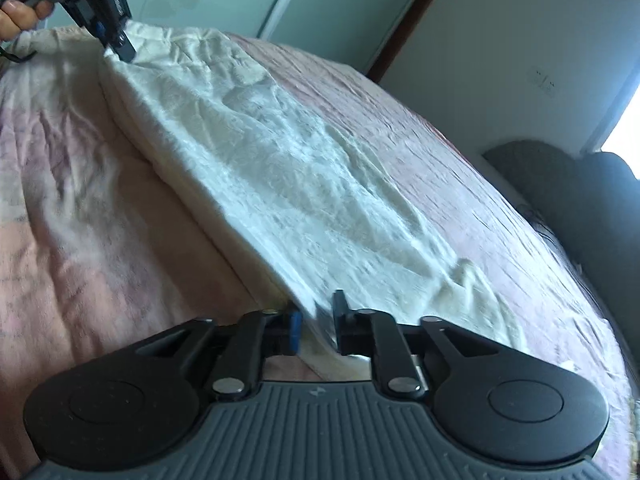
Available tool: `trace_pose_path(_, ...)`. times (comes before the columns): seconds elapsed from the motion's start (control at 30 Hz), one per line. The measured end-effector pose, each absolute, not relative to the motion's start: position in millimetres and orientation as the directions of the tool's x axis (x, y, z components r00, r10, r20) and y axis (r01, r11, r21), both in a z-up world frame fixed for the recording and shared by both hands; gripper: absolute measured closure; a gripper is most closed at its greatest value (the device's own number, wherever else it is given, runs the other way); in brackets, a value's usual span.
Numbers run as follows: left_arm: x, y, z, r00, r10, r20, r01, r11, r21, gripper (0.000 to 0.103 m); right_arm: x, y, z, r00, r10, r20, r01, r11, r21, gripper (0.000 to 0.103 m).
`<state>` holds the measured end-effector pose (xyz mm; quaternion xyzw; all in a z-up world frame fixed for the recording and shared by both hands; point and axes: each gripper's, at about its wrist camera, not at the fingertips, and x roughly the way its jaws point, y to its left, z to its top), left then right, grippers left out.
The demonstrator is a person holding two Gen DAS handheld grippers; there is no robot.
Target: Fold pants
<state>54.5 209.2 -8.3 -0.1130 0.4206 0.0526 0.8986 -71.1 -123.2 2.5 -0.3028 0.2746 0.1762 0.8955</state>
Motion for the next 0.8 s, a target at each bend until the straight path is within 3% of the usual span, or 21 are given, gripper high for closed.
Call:
trace_pose_path(0.03, 50.6, 212.5, -6.0, 0.639, 0.005, -0.769, -0.199, 0.967, -0.159, 0.069, -74.9, -125.5, 9.0, 0.784, 0.139, -0.605, -0.484, 0.746, -0.457, 0.07)
trace_pose_path(0.07, 48.8, 216.3, -2.7, 0.64, 0.013, -0.769, -0.211, 0.964, -0.159, 0.069, -79.3, -129.3, 15.6, 0.772, 0.147, -0.618, -0.502, 0.738, -0.451, 0.066)
trace_pose_path(0.17, 37.8, 217.4, 14.0, 0.654, 0.099, -0.75, -0.269, 0.957, -0.107, 0.066, -87.5, -154.6, 44.2, 0.693, 0.291, -0.66, -0.579, 0.77, -0.269, 0.066)
trace_pose_path(0.27, 36.0, 204.6, 32.5, 0.666, 0.267, -0.696, -0.344, 0.938, 0.031, 0.068, -80.9, -170.6, 59.3, 0.697, 0.402, -0.594, -0.558, 0.824, -0.096, 0.066)
trace_pose_path(0.33, 36.3, 191.0, 45.4, 0.691, 0.322, -0.648, -0.359, 0.93, 0.079, 0.067, -68.1, -172.2, 53.2, 0.721, 0.398, -0.568, -0.501, 0.865, -0.03, 0.066)
trace_pose_path(0.47, 44.0, 150.3, 61.6, 0.75, 0.192, -0.634, -0.204, 0.977, 0.055, 0.063, -35.9, -181.2, 13.4, 0.608, 0.416, -0.676, -0.41, 0.894, 0.182, 0.066)
trace_pose_path(0.57, 54.2, 103.3, 60.6, 0.755, 0.046, -0.654, -0.016, 0.999, 0.052, 0.06, -52.1, -190.5, 31.2, 0.684, 0.427, -0.592, -0.382, 0.901, 0.207, 0.063)
trace_pose_path(0.6, 57.5, 86.0, 58.9, 0.753, 0.004, -0.659, 0.038, 0.998, 0.049, 0.058, -56.8, -195.2, 35.6, 0.717, 0.404, -0.568, -0.359, 0.913, 0.196, 0.056)
trace_pose_path(0.63, 60.9, 69.1, 56.5, 0.745, -0.043, -0.666, 0.09, 0.995, 0.036, 0.058, -58.7, -200.5, 35.4, 0.733, 0.374, -0.567, -0.328, 0.926, 0.187, 0.034)
trace_pose_path(0.67, 64.5, 52.1, 54.1, 0.731, -0.099, -0.675, 0.147, 0.989, 0.015, 0.058, -56.0, -206.4, 30.5, 0.713, 0.358, -0.602, -0.313, 0.932, 0.184, 0.025)
trace_pose_path(0.73, 69.7, 19.3, 48.3, 0.691, -0.209, -0.692, 0.251, 0.967, -0.041, 0.056, -54.9, -221.5, 18.8, 0.668, 0.326, -0.669, -0.278, 0.943, 0.182, 0.026)
trace_pose_path(0.8, 73.1, -12.2, 41.4, 0.64, -0.298, -0.708, 0.341, 0.936, -0.086, 0.055, -69.4, -247.9, 25.2, 0.706, 0.313, -0.635, -0.24, 0.95, 0.202, 0.026)
